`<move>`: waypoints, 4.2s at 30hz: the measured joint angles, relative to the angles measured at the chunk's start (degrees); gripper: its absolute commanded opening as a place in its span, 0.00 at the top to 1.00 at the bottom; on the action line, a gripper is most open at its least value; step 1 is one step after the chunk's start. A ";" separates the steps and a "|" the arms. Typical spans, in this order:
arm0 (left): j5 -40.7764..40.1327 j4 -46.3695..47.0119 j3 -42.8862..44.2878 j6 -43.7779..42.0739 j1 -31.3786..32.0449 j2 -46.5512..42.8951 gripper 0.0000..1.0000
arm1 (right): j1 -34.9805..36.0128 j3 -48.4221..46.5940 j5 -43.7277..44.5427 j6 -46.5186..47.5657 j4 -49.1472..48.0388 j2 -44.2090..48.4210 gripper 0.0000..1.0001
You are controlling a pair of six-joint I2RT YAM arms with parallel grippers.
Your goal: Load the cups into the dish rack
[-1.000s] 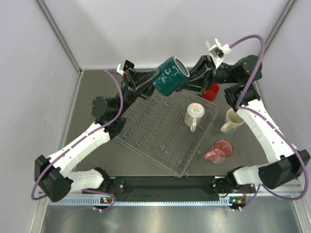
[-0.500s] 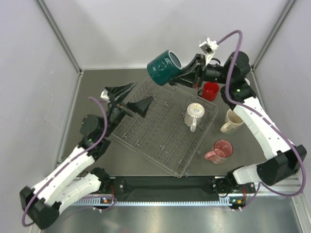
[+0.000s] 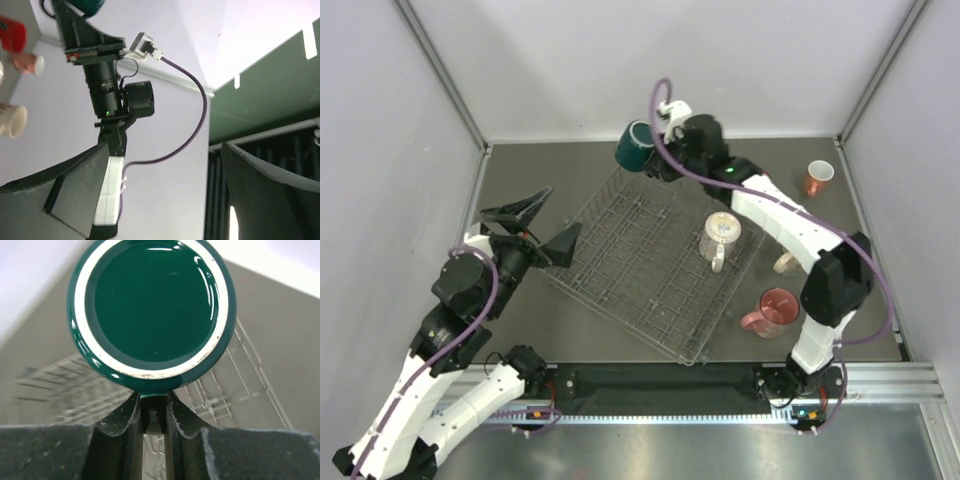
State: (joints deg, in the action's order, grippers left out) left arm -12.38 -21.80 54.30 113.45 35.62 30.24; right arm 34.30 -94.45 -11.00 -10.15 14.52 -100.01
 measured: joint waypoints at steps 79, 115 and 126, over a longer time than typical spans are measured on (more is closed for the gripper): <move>-26.08 -52.13 46.71 -42.47 -10.21 48.94 0.01 | 10.21 16.06 29.16 -0.11 1.81 17.22 0.18; -27.54 -55.10 8.22 -45.38 -54.36 44.09 0.12 | 11.45 15.63 11.80 -5.92 25.79 38.51 0.00; -30.91 -55.19 7.82 -49.79 -57.29 44.35 0.22 | 11.47 15.21 9.79 -4.42 27.10 37.73 0.00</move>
State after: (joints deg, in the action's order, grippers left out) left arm -43.29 -76.99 62.13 63.66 -21.67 74.59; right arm 45.78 -79.24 -1.21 -14.57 41.63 -62.28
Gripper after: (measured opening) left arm 0.791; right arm 0.996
